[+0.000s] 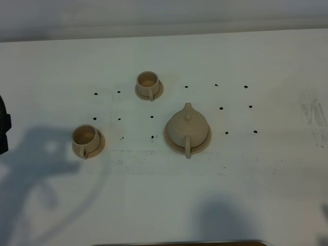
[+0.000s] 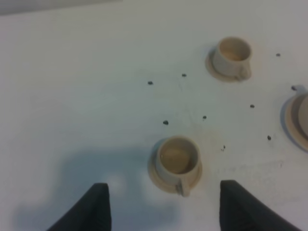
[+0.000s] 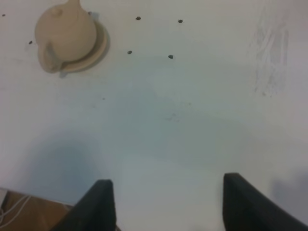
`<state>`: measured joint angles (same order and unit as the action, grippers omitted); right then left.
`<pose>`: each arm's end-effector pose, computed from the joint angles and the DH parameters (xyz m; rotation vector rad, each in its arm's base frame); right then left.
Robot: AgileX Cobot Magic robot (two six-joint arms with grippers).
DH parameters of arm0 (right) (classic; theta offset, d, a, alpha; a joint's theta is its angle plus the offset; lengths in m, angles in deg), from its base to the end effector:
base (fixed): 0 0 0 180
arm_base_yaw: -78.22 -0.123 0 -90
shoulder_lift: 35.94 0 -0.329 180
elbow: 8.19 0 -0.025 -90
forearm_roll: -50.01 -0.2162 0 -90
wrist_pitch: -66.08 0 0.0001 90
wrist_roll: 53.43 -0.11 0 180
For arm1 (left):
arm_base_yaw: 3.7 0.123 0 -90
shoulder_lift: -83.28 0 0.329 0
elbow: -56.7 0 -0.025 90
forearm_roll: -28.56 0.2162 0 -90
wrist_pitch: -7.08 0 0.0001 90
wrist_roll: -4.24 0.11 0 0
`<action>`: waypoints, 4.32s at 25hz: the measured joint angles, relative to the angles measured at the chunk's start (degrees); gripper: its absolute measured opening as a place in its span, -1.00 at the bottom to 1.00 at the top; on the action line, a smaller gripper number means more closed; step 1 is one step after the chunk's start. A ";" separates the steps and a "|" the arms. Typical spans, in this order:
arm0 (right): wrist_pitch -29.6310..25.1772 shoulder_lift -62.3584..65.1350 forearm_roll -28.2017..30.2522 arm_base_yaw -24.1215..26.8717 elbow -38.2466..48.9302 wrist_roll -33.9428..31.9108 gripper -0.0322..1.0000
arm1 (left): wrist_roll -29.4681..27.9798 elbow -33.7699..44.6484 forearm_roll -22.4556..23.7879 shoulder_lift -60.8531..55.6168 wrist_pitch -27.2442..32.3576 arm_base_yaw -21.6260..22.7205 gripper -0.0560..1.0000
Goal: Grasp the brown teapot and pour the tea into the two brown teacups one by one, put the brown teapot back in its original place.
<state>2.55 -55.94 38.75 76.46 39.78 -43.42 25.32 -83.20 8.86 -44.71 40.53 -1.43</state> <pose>-0.0371 0.0181 0.2686 -0.2243 2.2688 0.1718 0.1048 -0.0163 0.3388 0.1482 2.1503 -0.1343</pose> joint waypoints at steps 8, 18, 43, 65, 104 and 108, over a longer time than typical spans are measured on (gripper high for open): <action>-0.34 3.97 3.44 0.00 0.46 -4.04 -0.17 | 0.23 0.00 -5.22 3.38 -1.13 0.00 0.16; -0.34 3.58 3.83 -0.56 0.46 -4.54 -0.22 | -3.85 0.00 -1.79 2.87 6.41 0.00 0.16; 7.69 -12.76 -4.51 -2.62 -1.87 -2.38 -0.22 | -17.57 9.40 12.88 -35.31 24.08 0.00 0.03; 21.65 -35.81 -13.31 -2.62 -1.87 8.64 -0.22 | -18.18 11.66 13.22 -45.49 27.30 0.00 0.03; 41.92 -63.85 8.39 -19.64 -8.79 -20.50 -0.22 | -18.34 11.66 13.22 -45.53 27.31 0.00 0.03; 41.80 -68.73 9.19 -24.11 -12.60 -23.76 -0.22 | -18.34 11.66 13.22 -45.53 27.31 0.00 0.03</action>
<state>44.34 -124.67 47.94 52.35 27.18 -67.18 6.98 -71.54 22.08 -90.24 67.84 -1.43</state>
